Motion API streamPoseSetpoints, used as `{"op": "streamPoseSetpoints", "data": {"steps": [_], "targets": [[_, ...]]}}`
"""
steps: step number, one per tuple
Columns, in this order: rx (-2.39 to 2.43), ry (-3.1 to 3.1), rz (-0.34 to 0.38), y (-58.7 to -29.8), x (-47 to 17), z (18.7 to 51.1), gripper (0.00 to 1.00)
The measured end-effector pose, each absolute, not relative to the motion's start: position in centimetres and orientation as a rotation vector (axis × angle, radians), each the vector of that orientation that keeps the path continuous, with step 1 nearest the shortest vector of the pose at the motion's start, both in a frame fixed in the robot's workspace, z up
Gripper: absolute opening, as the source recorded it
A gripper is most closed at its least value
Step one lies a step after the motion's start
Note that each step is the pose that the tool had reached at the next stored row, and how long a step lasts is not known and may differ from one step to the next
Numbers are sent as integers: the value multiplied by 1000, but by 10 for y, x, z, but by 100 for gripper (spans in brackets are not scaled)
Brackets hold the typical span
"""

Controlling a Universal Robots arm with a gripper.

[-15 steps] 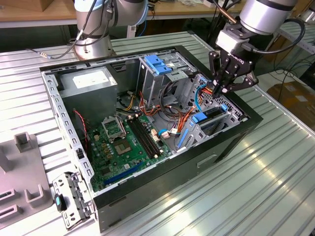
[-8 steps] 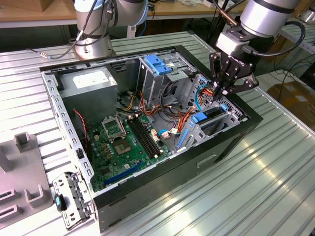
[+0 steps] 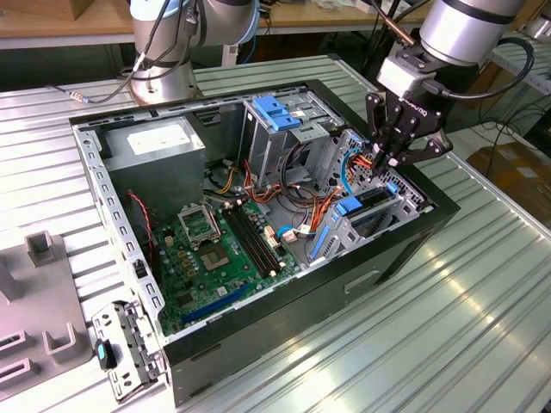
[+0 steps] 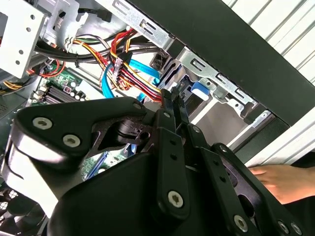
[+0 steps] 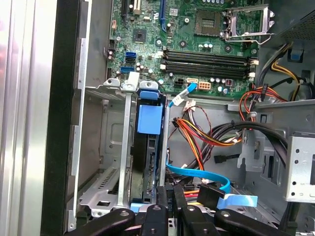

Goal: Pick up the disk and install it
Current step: 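Insert the first disk wire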

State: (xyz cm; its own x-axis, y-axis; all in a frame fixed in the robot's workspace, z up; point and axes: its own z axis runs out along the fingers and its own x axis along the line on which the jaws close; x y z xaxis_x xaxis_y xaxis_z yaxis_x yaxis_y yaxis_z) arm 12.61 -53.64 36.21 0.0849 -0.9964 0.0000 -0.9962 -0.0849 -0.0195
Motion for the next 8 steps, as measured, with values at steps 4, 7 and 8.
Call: {"op": "streamPoseSetpoints", "data": {"steps": [4, 7, 8], "targets": [[-2303, 2115, -21, -536, 126, 362, 17], [-2303, 2116, -20, -538, 125, 361, 17], [-2303, 2116, -21, -538, 125, 360, 17]]}}
